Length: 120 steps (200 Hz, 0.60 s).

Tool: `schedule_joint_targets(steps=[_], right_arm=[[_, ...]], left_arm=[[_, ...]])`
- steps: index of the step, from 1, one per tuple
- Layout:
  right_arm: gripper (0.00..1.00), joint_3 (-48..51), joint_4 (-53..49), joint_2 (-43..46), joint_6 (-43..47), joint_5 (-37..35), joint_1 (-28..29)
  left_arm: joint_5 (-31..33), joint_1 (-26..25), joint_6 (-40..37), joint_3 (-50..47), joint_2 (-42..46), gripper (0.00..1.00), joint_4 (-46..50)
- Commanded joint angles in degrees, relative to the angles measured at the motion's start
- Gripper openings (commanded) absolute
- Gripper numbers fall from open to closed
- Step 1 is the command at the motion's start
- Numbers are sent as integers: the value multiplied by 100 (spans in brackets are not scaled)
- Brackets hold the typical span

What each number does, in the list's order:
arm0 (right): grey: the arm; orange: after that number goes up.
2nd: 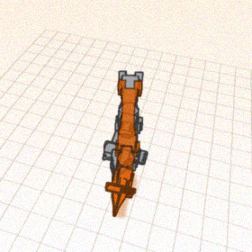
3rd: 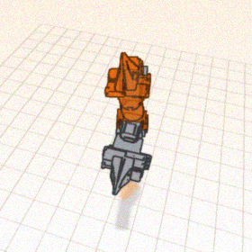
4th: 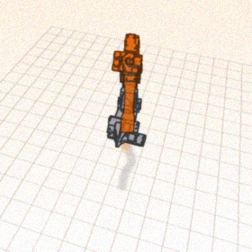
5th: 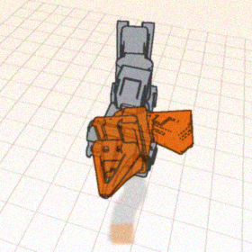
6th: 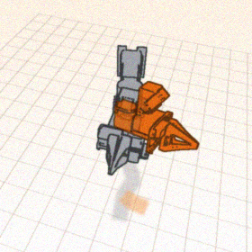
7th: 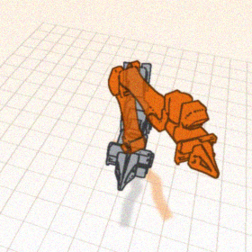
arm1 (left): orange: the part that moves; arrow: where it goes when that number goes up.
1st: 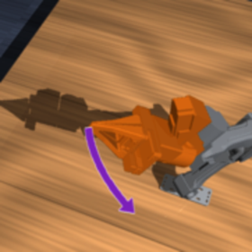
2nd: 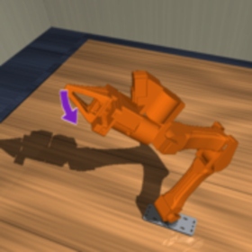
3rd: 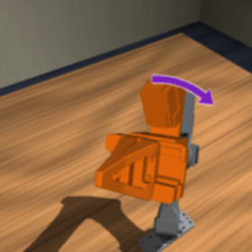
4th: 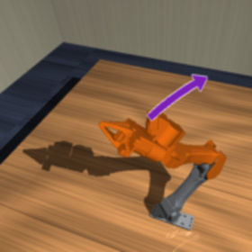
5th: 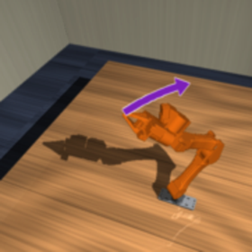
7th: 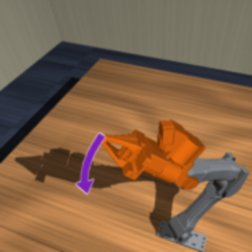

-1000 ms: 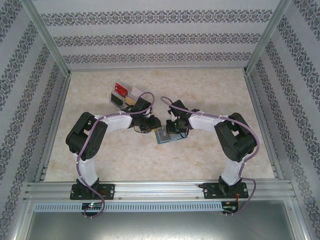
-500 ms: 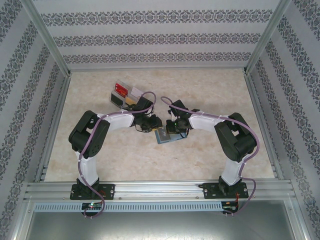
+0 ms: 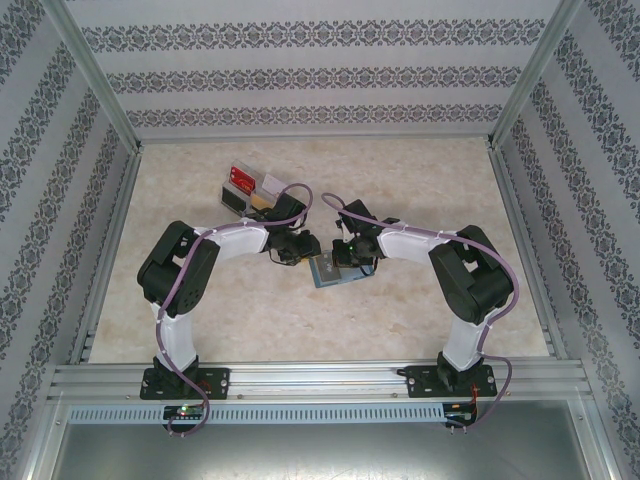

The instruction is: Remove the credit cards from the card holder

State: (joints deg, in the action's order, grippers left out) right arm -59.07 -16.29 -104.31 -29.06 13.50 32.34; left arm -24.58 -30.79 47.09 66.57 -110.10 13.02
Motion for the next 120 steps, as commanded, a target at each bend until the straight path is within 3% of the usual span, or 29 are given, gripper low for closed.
schedule_joint_targets(steps=[1, 48, 85, 120], right_arm=[[9, 230, -227, -362, -35, -191, -69], [9, 217, -229, -379, -35, -195, -70], [9, 210, -216, -397, -46, -180, -70], [9, 223, -216, -397, -46, -172, -75]], left_arm=[[-184, -59, -63, 72, -47, 26, -29], [593, -59, -185, 55, 307, 26, 400], [8, -58, -192, 40, 302, 26, 74], [-86, -60, -114, 102, 69, 27, 61]])
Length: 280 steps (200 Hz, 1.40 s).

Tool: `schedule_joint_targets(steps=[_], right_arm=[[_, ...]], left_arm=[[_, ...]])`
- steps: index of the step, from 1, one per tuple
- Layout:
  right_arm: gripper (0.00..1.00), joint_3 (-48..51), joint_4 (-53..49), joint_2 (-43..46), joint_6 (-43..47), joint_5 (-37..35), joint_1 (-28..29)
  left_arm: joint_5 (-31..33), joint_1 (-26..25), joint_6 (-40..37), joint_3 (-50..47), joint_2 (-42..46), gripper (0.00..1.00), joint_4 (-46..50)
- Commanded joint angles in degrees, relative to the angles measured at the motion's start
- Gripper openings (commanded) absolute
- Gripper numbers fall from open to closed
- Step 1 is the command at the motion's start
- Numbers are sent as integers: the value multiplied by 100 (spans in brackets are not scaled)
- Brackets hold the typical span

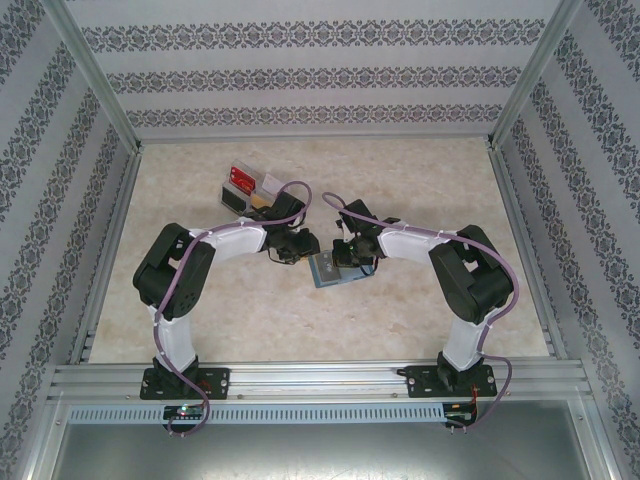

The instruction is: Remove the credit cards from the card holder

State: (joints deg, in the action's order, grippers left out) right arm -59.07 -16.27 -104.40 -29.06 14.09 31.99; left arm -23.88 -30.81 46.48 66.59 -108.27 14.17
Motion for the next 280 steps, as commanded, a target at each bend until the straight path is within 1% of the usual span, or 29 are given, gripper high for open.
schedule_joint_targets(steps=[1, 24, 60, 80, 104, 136, 159, 185, 200, 212, 236, 264, 280], right_arm=[[9, 226, -218, -388, -42, -231, -37], [9, 229, -218, -387, -43, -239, -35], [9, 221, -212, -396, -47, -235, -37], [9, 225, -214, -392, -43, -236, -35], [9, 227, -226, -397, -46, -229, -36], [9, 224, -227, -393, -46, -229, -36], [8, 239, -207, -379, -53, -238, -35], [8, 244, -190, -388, -62, -228, -36], [9, 243, -191, -405, -66, -223, -35], [9, 249, -191, -406, -72, -219, -36], [8, 255, -192, -406, -56, -218, -35], [8, 257, -188, -400, -60, -223, -35], [8, 249, -187, -406, -72, -222, -35]], left_arm=[[-163, -58, -52, 100, -124, 27, -55], [-297, -59, -25, 119, -221, 27, -141], [-306, -57, -12, 166, -325, 27, -137], [-363, -57, -7, 171, -361, 25, -163], [-281, -58, -16, 176, -308, 23, -117], [-86, -57, -51, 139, -135, 25, -29], [-75, -57, -8, 38, 53, 26, -110], [-208, -57, 67, -31, 102, 23, -253], [-297, -57, 111, -40, 29, 19, -329], [-302, -57, 142, -26, -39, 19, -333], [-203, -57, 171, -38, -107, 21, -292], [251, -57, 92, -3, 21, 25, 24], [269, -57, 63, -37, 124, 26, 12]])
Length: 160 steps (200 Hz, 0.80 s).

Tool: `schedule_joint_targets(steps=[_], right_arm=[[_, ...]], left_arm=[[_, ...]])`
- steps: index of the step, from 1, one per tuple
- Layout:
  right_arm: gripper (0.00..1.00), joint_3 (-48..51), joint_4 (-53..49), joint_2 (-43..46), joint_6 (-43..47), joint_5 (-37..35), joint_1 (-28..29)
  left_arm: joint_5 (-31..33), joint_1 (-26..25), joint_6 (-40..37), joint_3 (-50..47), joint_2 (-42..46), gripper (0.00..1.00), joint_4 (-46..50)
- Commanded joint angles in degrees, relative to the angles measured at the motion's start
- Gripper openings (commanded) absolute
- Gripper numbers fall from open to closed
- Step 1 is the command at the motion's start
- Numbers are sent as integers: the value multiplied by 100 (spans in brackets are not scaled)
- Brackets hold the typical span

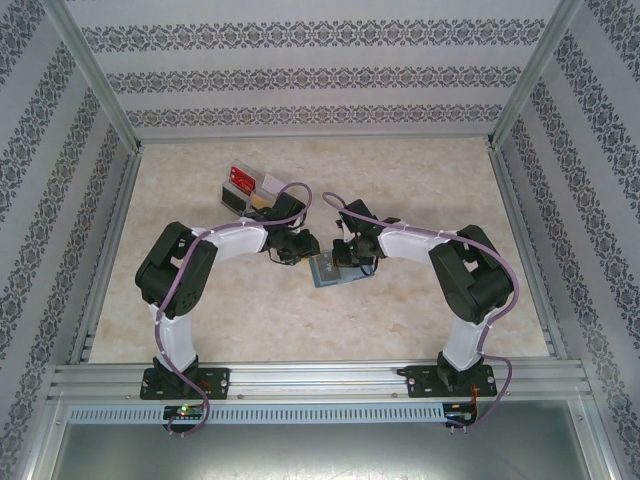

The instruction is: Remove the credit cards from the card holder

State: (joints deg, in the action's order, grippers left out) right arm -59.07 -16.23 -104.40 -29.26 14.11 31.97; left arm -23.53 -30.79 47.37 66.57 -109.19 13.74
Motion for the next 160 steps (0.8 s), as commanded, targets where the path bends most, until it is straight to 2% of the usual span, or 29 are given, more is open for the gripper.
schedule_joint_targets(steps=[1, 51, 160], right_arm=[[8, 248, -190, -406, -49, -224, -33], [8, 260, -188, -406, -67, -211, -37], [8, 280, -188, -421, -59, -223, -33]], left_arm=[[225, -59, -27, -36, 219, 26, 44], [-378, -59, 127, -109, 103, 24, -423], [-47, -59, 54, 65, -175, 27, -35]])
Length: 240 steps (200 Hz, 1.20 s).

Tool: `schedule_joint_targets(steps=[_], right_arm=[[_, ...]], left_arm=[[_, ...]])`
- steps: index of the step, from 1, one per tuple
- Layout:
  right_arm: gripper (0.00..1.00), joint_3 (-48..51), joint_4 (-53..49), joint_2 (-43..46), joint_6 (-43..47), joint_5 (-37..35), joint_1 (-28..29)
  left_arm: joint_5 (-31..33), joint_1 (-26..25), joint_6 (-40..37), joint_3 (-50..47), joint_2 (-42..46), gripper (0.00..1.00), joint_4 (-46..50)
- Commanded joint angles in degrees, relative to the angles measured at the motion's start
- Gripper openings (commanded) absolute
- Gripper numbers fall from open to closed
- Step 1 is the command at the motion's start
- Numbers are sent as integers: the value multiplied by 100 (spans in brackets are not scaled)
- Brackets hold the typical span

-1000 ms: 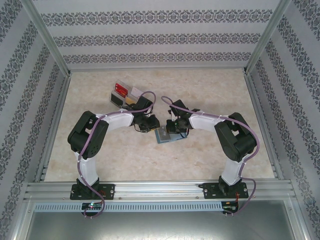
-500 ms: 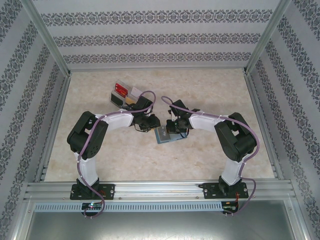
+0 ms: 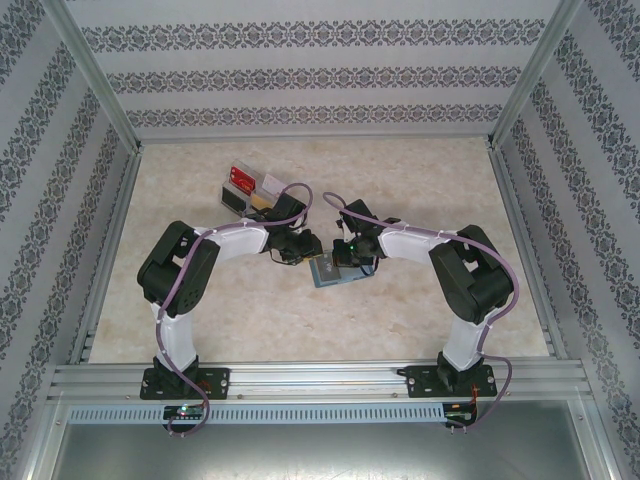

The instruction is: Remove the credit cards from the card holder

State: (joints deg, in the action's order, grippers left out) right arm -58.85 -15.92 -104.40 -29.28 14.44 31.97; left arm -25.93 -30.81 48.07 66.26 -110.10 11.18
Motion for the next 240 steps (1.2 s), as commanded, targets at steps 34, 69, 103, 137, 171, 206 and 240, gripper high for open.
schedule_joint_targets(steps=[34, 69, 103, 137, 171, 206, 240], right_arm=[[8, 247, -218, -440, -59, -254, -24], [8, 234, -214, -450, -61, -245, -33], [8, 234, -222, -450, -61, -246, -33], [8, 216, -227, -448, -46, -222, -33], [8, 199, -220, -441, -51, -187, -39], [9, 212, -196, -322, -111, -39, -35], [20, 270, -235, 216, -190, 109, -34]], left_arm=[[346, -57, -74, 102, -42, 27, 340], [-14, -56, -48, 99, -157, 25, 97], [-265, -58, -9, 94, -202, 22, -168], [-484, -57, -60, 82, -154, 21, -339], [-800, -57, -53, 31, -169, 21, -636], [-806, -57, -51, 36, -207, 19, -556], [-498, 1, -378, 175, -103, 9, 108]])
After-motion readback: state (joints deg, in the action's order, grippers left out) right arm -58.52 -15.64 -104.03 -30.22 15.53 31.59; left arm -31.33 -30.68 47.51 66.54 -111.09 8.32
